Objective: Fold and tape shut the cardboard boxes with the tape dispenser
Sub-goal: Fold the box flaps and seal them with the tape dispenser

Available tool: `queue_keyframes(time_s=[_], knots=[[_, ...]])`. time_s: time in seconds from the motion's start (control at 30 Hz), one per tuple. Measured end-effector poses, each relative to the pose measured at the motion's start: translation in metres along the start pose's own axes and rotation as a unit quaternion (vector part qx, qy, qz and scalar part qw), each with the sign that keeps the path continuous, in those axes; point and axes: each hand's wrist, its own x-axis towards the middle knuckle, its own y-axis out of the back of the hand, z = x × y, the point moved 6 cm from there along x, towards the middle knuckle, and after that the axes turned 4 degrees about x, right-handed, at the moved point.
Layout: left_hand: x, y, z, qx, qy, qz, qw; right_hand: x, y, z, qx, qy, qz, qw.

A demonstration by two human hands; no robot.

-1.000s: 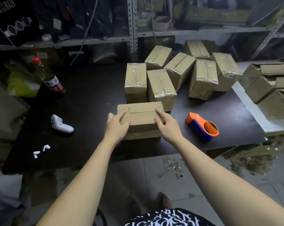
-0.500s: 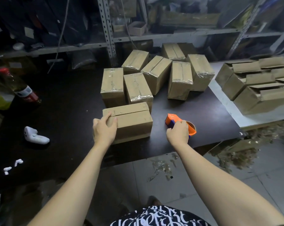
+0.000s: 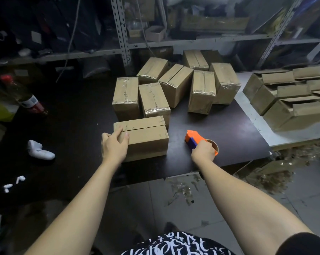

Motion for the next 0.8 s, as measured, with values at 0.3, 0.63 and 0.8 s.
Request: queue_keyframes(time_s=[0.3,0.63,0.8], knots=[[0.002,0.026,0.026,0.163,-0.086,0.020,0.983,-0.036,0.035,-0.047,0.260,0.105,0.045,0.959],[-0.006,0.072,0.135,-0.274,-0.181,-0.106,0.939,-0.108,0.104,-0.133,0.320,0.432,0.048,0.842],[-0.003,0.092,0.136,-0.302,-0.200,-0.186,0.913,-0.119,0.115,-0.146,0.290,0.497,0.067,0.815]])
